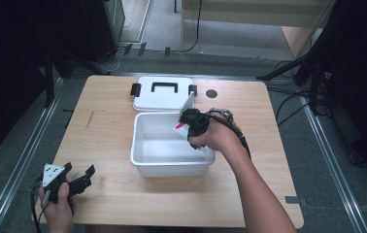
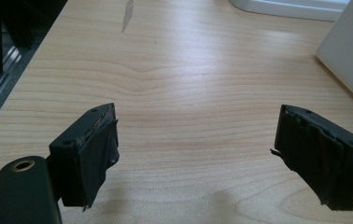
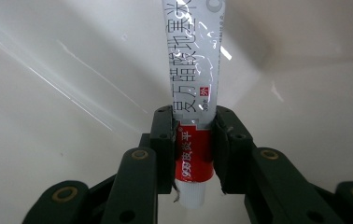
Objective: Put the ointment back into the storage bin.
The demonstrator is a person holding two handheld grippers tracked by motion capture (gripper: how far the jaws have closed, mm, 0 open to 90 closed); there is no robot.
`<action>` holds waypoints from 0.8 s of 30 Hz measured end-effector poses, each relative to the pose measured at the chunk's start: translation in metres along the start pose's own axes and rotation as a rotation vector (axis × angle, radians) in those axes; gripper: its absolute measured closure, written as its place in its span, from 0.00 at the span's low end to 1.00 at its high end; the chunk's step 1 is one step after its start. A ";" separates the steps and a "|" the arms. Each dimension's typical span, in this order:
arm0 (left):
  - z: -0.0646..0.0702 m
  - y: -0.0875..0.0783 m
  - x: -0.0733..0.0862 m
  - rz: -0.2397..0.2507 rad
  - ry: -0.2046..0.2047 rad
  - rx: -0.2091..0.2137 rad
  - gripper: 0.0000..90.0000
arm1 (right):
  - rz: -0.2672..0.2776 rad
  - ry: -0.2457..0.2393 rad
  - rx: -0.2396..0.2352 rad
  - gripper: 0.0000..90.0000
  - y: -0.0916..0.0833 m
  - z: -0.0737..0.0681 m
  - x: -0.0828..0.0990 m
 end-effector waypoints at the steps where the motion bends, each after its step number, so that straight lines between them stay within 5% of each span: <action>1: 0.000 0.000 0.000 0.000 0.000 0.000 0.16 | 0.000 -0.003 0.005 0.81 0.002 0.000 0.000; 14: 0.000 0.000 0.000 0.002 -0.001 0.000 0.16 | -0.026 -0.020 0.025 0.80 0.031 -0.005 -0.003; 24: 0.001 0.000 0.000 0.006 0.011 -0.009 0.16 | -0.031 -0.045 0.039 0.80 0.038 -0.005 -0.002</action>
Point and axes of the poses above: each handheld gripper's, and its own axes: y roughly forward along the jaws, x roughly out of its underside, z roughly to its right, the point moved 7 cm from there along y, roughly forward along the jaws, and after that the axes turned 7 degrees about -x, right-handed, at the moved point
